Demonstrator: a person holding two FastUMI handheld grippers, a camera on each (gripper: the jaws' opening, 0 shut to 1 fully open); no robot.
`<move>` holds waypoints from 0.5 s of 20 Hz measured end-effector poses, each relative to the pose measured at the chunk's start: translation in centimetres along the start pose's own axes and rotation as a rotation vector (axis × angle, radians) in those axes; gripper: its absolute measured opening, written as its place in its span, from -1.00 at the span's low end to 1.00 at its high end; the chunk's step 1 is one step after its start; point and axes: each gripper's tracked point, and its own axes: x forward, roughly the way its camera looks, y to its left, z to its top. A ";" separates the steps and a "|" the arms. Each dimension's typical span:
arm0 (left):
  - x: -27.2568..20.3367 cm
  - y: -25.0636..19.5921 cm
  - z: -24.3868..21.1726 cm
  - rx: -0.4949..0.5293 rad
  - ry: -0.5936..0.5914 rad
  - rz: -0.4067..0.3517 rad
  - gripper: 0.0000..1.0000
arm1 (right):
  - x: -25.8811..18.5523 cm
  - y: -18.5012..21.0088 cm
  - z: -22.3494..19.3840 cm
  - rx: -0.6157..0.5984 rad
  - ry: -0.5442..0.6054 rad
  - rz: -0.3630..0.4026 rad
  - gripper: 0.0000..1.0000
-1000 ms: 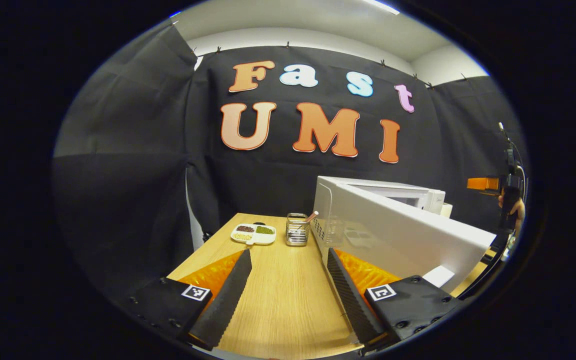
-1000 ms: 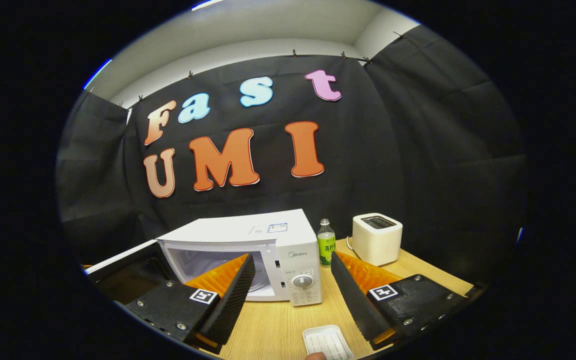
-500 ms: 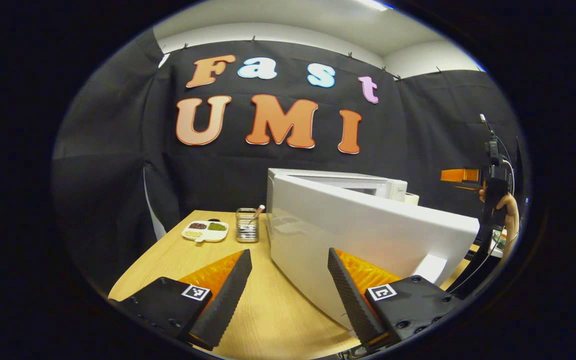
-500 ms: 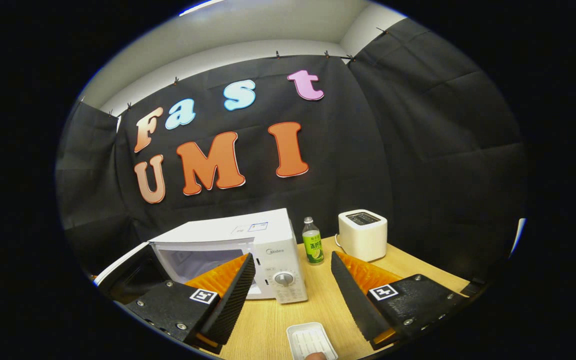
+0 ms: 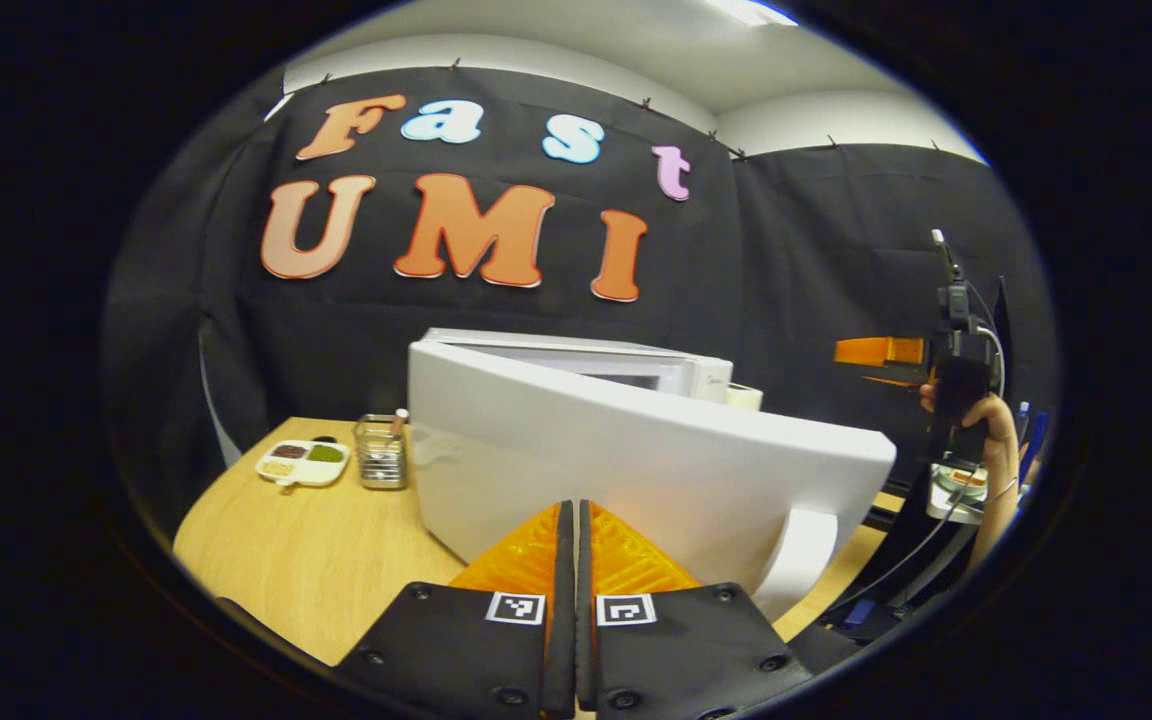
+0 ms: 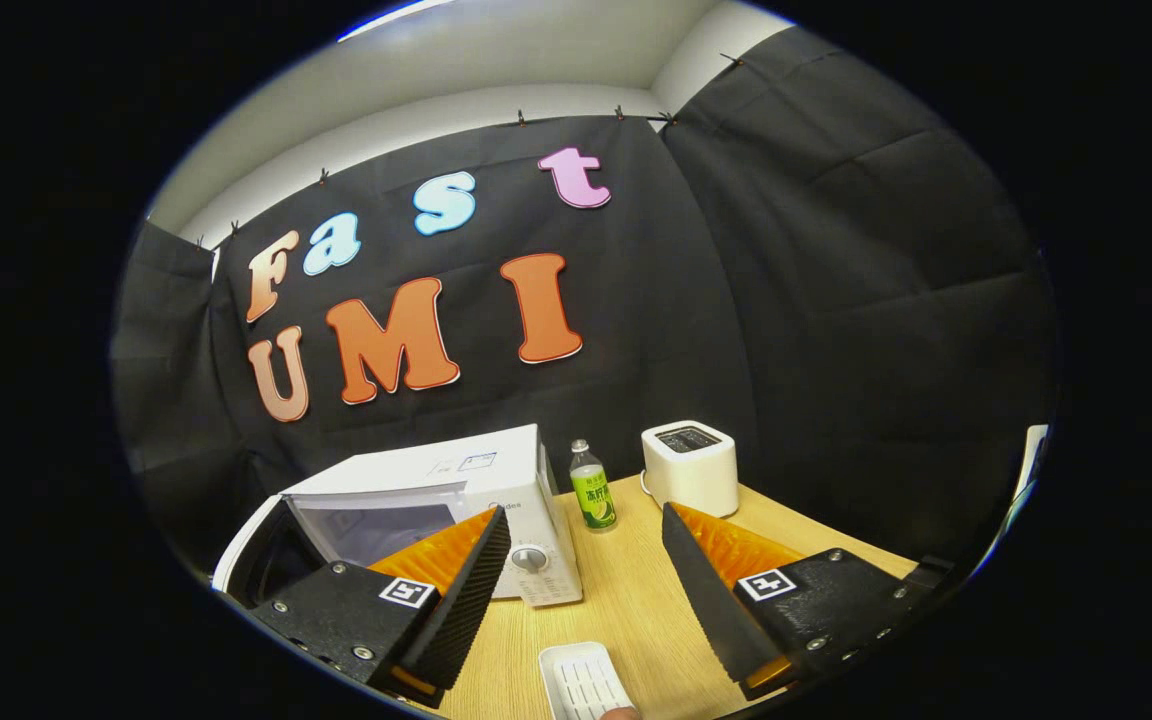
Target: Open the microwave oven with the left hand, put the food in, and close the microwave oven.
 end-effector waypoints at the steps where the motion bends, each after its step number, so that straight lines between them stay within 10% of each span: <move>1: 0.1 0.0 0.2 -0.004 0.006 -0.009 -0.91 | 0.0 -0.4 -0.1 0.005 0.000 -0.007 0.89; 10: 6.6 -3.2 1.4 0.008 0.013 -0.034 -0.92 | 0.5 -3.1 -0.2 -0.027 0.000 -0.055 0.89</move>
